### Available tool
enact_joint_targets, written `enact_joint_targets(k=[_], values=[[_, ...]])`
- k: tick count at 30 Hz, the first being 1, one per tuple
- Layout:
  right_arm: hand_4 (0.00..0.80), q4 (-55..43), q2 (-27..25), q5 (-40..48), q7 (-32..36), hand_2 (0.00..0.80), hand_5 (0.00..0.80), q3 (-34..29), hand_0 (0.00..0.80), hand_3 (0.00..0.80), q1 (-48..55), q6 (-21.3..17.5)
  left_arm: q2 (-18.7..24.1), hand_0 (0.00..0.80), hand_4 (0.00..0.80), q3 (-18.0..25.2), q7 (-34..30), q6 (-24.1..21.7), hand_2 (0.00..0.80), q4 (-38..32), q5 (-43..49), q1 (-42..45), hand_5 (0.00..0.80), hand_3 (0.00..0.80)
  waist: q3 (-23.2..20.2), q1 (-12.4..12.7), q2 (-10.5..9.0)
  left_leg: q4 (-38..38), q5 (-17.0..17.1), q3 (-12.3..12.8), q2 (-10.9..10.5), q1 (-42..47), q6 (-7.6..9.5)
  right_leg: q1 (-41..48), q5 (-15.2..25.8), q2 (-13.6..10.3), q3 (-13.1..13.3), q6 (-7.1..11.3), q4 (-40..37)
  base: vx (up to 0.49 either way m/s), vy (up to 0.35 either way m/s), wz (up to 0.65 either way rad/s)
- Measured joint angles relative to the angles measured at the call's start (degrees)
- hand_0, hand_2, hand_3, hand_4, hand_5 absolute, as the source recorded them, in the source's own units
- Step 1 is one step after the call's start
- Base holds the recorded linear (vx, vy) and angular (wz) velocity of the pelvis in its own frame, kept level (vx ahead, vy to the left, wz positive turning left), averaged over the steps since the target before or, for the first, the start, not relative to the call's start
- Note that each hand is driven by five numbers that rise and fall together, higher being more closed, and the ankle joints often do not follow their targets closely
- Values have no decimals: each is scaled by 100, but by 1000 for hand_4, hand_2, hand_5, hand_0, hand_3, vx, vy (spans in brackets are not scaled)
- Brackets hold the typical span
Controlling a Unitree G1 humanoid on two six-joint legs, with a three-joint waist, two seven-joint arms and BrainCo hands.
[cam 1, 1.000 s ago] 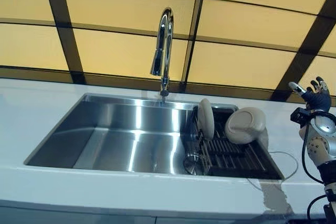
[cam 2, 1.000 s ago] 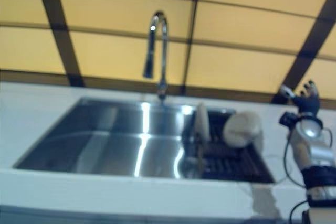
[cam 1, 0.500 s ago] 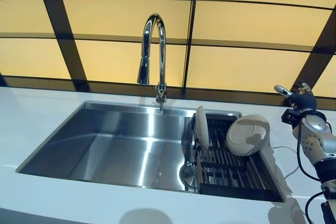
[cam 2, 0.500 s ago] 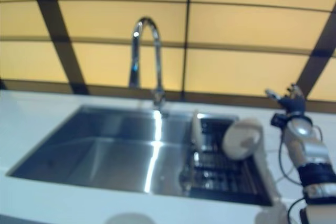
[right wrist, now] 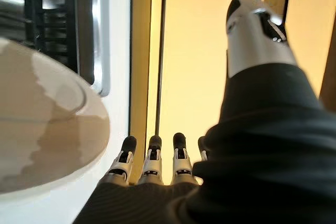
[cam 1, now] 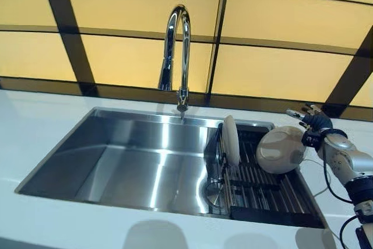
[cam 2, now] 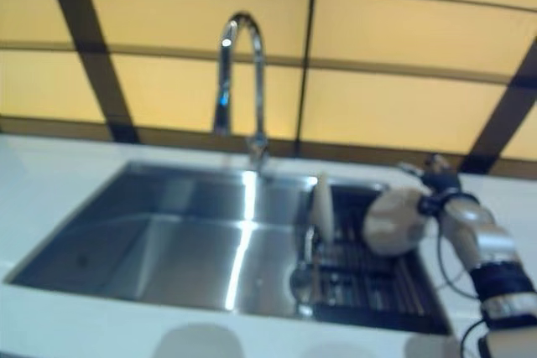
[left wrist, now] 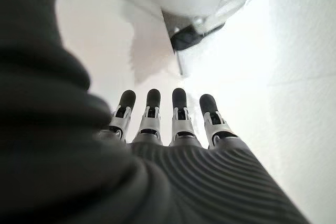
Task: Take plates into dishwasher
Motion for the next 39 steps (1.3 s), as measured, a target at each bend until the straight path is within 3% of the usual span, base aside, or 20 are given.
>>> enact_joint_targets(k=[3,14,26,39], values=[[0,8,-207,0,138,0,0,-44,0,0,18,59,38,0,0,1,21,32,0,16,0,49,0,0,-6,-140,1,-227,83,5,-76,149,59,24,-45,-54,-4,115,16,99,81,-8],[0,230,-366,-12,181,0,0,-262,0,0,37,33,47,0,0,-104,28,46,0,70,-20,86,0,0,-162,-120,-50,-314,32,-26,-106,297,60,166,-169,-69,11,178,15,42,46,4],[0,529,-367,-132,101,0,0,-261,0,0,314,-30,134,0,0,-148,38,69,0,67,-50,282,0,0,-495,-128,-250,-335,16,-11,-88,288,88,144,-165,-69,11,186,18,18,6,-1],[0,767,-366,-230,223,0,0,-260,0,0,481,190,225,0,0,-147,29,87,0,43,-49,281,0,0,-496,-128,-264,-342,24,-12,-92,287,74,141,-165,-71,4,187,19,0,0,0]])
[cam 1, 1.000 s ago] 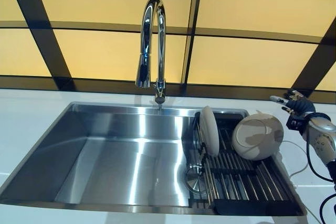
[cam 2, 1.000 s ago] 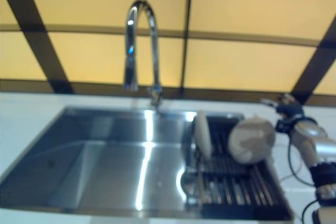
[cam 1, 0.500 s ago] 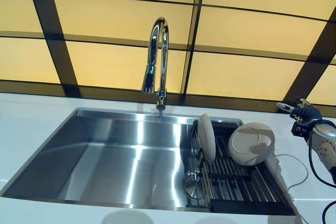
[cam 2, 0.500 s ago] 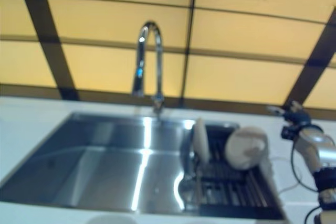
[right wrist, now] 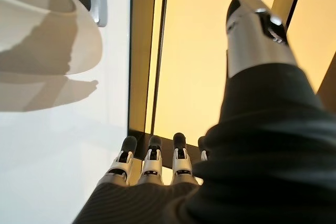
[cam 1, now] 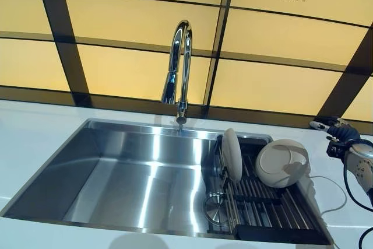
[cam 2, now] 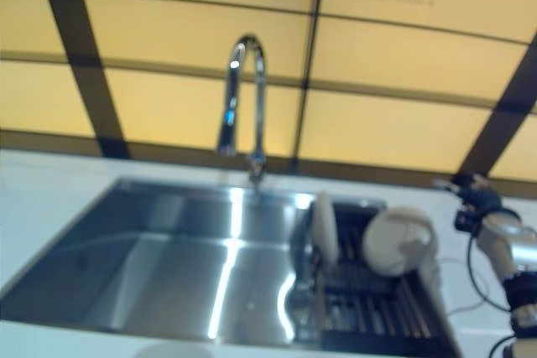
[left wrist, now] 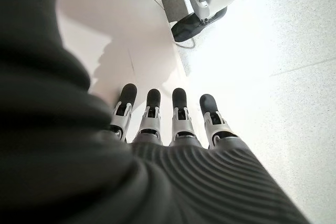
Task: Take plates into dishwasher
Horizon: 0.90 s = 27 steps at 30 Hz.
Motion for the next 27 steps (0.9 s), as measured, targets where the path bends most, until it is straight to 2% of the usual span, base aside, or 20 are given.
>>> enact_joint_targets(k=[14,27], values=[[0,65,71,-71,449,0,0,14,0,0,352,726,62,0,0,4,1,23,0,-7,1,0,0,0,40,-4,-148,-5,-2,47,-4,-16,15,-43,9,-2,29,13,1,-5,0,-1],[0,64,319,-230,746,0,0,71,0,0,381,909,71,0,0,7,0,22,0,-10,4,-9,0,0,70,-2,-202,-6,-13,51,1,-22,16,-53,10,0,44,14,1,0,0,0]])
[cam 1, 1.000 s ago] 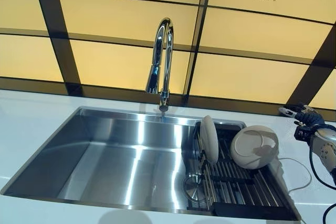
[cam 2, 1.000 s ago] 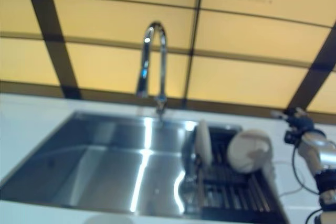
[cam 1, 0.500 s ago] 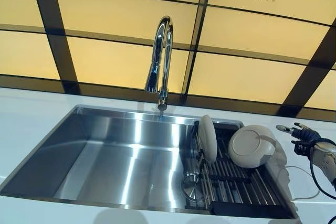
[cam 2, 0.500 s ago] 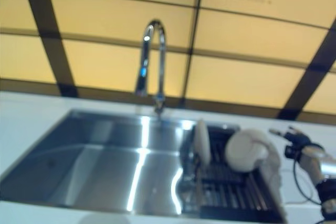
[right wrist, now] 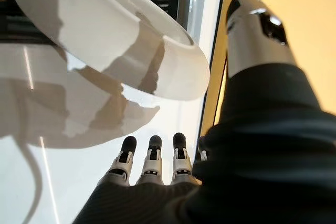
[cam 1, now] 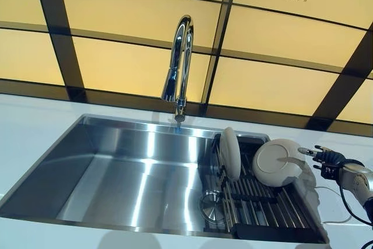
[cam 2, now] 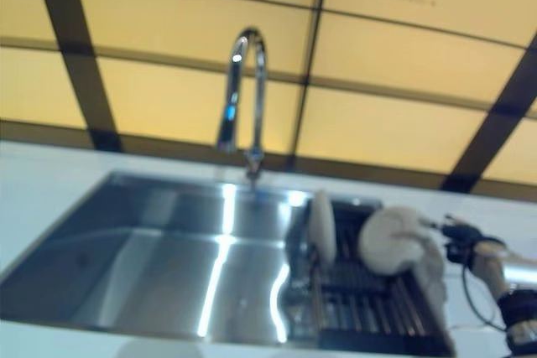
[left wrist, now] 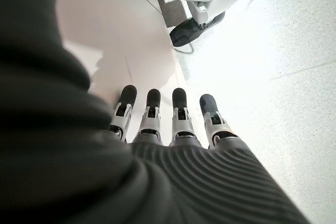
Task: Take plates into dishwasher
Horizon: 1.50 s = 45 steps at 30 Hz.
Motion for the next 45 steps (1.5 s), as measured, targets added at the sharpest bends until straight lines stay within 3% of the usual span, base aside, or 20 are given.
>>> enact_joint_targets(k=[31,45], values=[[0,-36,165,54,-19,0,0,18,0,0,-65,88,21,0,0,2,-5,-2,0,-3,2,-9,0,0,51,11,42,-1,10,10,7,7,-23,1,0,4,-24,0,-22,0,0,0],[0,134,124,119,643,0,0,9,0,0,-233,307,21,0,0,2,-5,-3,0,-2,2,3,0,0,43,9,44,0,10,12,14,16,-24,10,0,7,-33,0,-21,0,0,0]])
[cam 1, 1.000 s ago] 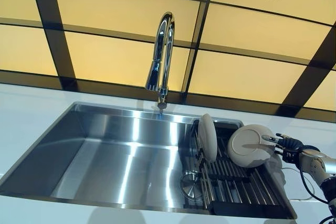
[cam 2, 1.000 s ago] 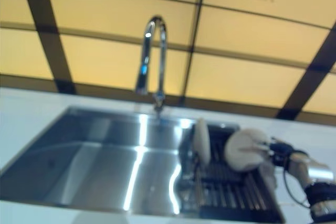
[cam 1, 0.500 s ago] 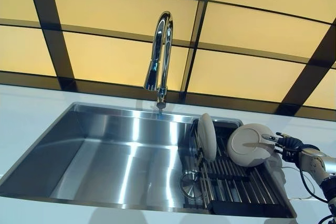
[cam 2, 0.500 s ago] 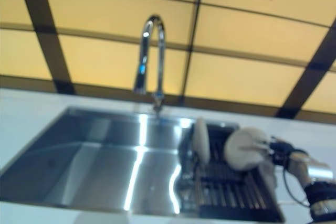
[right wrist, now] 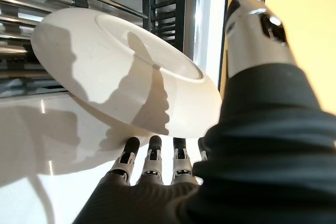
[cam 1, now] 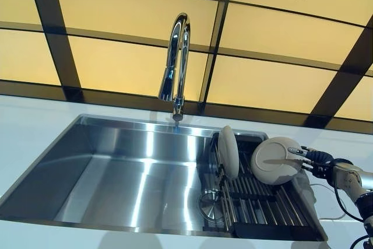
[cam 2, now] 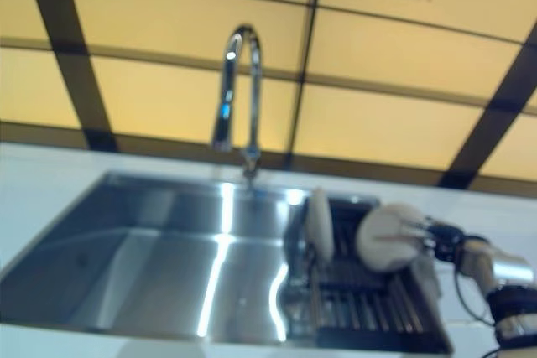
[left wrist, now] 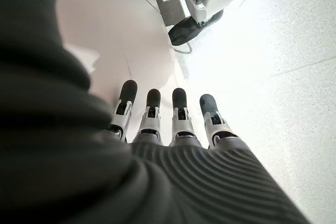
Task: Take plates into dishwasher
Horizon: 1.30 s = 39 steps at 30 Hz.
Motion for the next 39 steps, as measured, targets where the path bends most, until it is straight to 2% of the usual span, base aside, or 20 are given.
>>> enact_joint_targets(k=[10,32,39], values=[[0,211,-60,-10,441,0,0,0,0,0,-33,51,0,0,0,0,0,-3,0,0,0,12,0,0,-56,8,-1,1,3,-10,-1,4,3,11,0,-1,-11,-1,1,0,0,0],[0,252,-72,-349,632,0,0,15,0,0,-73,243,11,0,0,-1,-6,-12,0,0,0,18,0,0,-107,21,-29,3,7,-23,-3,4,8,21,0,-3,-25,-1,4,0,0,0],[0,454,-73,-549,712,0,0,208,0,0,-220,298,22,0,0,-4,-6,-13,0,0,0,7,0,0,-133,138,-61,2,4,-21,-3,32,3,47,0,-3,-26,0,1,0,0,0]])
